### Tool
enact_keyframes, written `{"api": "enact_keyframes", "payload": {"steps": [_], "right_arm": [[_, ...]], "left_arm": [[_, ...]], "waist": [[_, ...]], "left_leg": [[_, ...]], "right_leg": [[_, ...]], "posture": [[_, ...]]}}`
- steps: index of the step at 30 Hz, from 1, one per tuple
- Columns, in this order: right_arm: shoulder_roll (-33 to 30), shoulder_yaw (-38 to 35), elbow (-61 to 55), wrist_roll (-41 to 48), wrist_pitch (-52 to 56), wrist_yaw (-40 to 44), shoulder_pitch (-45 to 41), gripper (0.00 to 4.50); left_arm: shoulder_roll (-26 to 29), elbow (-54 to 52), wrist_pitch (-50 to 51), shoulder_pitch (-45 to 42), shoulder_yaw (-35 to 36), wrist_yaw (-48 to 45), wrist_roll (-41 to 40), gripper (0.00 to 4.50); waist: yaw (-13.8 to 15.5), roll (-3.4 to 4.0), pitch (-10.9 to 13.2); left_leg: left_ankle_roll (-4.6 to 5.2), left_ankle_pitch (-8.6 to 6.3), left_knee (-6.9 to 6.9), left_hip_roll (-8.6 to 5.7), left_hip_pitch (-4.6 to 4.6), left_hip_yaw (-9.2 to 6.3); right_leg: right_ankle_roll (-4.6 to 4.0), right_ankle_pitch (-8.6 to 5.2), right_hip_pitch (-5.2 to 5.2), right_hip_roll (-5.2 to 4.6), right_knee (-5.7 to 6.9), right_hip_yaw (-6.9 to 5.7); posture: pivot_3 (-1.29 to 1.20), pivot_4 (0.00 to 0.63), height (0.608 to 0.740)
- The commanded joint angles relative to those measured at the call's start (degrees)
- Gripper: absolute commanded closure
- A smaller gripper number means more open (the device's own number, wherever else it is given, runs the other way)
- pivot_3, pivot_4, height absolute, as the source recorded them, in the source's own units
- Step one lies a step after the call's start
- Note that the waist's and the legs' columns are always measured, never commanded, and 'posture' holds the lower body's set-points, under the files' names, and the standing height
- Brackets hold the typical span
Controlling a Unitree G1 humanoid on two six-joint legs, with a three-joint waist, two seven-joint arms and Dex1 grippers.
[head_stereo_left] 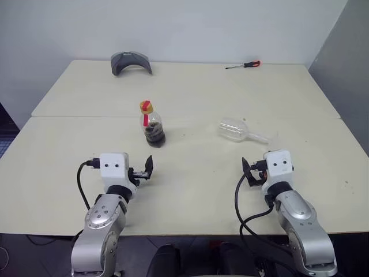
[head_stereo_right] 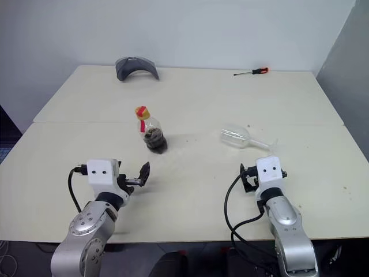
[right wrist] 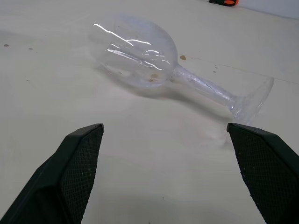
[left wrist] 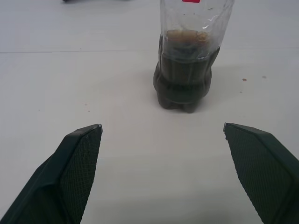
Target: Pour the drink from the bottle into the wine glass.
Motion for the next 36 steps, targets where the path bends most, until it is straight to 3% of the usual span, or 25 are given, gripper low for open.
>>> {"api": "enact_keyframes", "payload": {"steps": [1,5,8,11,16,21,36], "right_arm": [[-0.1,-1.3,-1.7,1.5,-0.9,1.1,-0.7,0.0],[-1.2,-3.6,-2.0,6.6,-2.7,6.0,-1.0,0.0],[-2.4,-7.4,-4.5,23.2,-3.1,19.3,-2.4,0.0],[-7.2,-9.9,-5.0,34.5,-1.2,29.1,-2.8,0.0],[-15.7,-11.1,-2.6,42.8,0.4,37.2,-4.5,0.0],[-19.3,-10.1,-2.0,48.5,2.8,38.6,-8.7,0.0],[-18.0,-6.4,0.5,47.0,1.2,33.0,-12.0,0.0]], "left_arm": [[0.5,-2.5,-0.5,-0.4,-0.1,0.1,0.4,0.02],[2.9,-0.2,-2.8,-2.3,-1.7,-1.5,2.4,0.02],[3.8,4.8,-6.6,-6.3,-3.2,-1.1,4.9,0.02],[3.1,7.4,-8.5,-7.7,-3.7,-1.0,5.5,0.02],[2.8,11.4,-12.2,-9.2,-4.1,-0.9,6.8,0.02],[2.2,14.4,-14.5,-10.4,-4.2,-1.1,7.3,0.02],[2.0,19.8,-18.0,-15.2,-6.7,-2.6,9.1,0.02]], "waist": [[0.0,0.0,0.0],[0.0,0.0,0.0],[0.0,0.01,0.0],[0.0,0.02,0.0],[0.1,0.0,0.0],[0.1,0.0,0.0],[0.2,0.0,0.0]], "left_leg": [[0.0,0.0,0.0,0.0,0.0,0.0],[0.0,0.0,0.0,0.0,0.0,-0.01],[0.01,0.0,0.01,-0.02,0.01,-0.02],[0.04,-0.02,0.0,-0.03,0.04,-0.02],[0.09,-0.05,0.01,-0.03,0.03,-0.02],[0.09,-0.05,0.01,-0.01,0.05,-0.02],[0.08,-0.04,0.04,-0.02,0.0,-0.02]], "right_leg": [[0.0,0.0,0.0,0.0,0.0,0.0],[0.0,0.0,0.0,0.0,0.0,0.0],[0.0,0.0,0.02,0.0,0.0,-0.02],[0.0,0.0,0.05,0.01,-0.03,-0.02],[-0.01,0.01,0.08,-0.01,-0.06,-0.03],[-0.01,0.01,0.08,0.02,-0.02,-0.02],[0.0,0.01,0.08,-0.02,-0.03,-0.03]], "posture": [[0.0,0.15,0.74],[0.0,0.15,0.74],[0.0,0.15,0.74],[0.0,0.15,0.74],[0.0,0.15,0.74],[0.0,0.15,0.74],[0.0,0.15,0.74]]}}
